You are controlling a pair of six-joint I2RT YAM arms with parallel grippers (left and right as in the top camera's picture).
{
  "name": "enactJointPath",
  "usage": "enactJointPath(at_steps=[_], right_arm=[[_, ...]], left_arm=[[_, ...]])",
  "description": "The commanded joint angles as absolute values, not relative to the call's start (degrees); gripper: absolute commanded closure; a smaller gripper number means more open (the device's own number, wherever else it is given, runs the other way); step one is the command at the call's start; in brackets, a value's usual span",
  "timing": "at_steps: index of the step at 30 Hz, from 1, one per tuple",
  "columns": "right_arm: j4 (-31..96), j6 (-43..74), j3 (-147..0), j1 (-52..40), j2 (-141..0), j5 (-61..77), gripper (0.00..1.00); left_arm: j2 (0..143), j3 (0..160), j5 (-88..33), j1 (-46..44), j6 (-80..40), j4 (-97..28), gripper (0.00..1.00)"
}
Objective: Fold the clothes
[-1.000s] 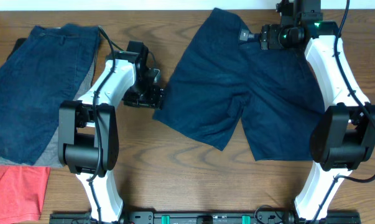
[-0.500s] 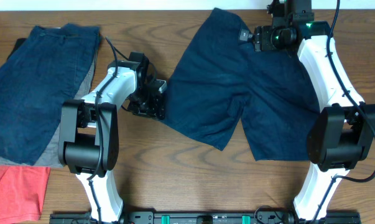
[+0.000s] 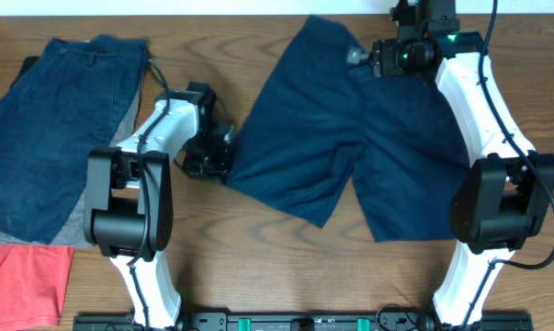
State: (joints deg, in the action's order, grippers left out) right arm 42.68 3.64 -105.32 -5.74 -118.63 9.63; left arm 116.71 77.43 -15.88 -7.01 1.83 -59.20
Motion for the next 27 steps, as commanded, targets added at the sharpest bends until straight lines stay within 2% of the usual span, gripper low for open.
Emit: enactJointPath(at_steps=[1,12,13,16,19,22,27], right_arm=[[42.4,3.1,-105.7,-7.6,-118.2,9.9,0.30],[40.2,6.5,-105.7,-10.9,-119.3,3.9,0.32],[40.1,6.7,-105.7,-10.9,-119.8,3.9,0.32],[40.1,6.6,-105.7,-11.0,-121.5,3.9,0.30],[40.4,6.6,-105.7,-10.9,-123.2,3.5,0.30],[40.4,6.5,-105.7,-10.9,-124.2,2.7,0.29],[39.4,4.8,-105.7,-10.9,-126.1,1.5,0.32]], left_arm=[[117.1,77.1,-6.4,-4.3,-8.3,-63.7,0.94],[117.0,77.1,-4.1,-1.7,-11.3,-74.5,0.92],[116.9,77.1,-3.8,-1.7,-11.3,-74.9,0.86],[115.5,77.2,-2.9,-1.7,-11.3,-75.5,0.56],[112.6,78.2,-2.9,-1.7,-11.6,-75.5,0.39],[109.2,79.3,-2.9,-1.7,-11.5,-73.4,0.32],[104.8,79.3,-4.6,-2.0,-11.5,-61.5,0.29]])
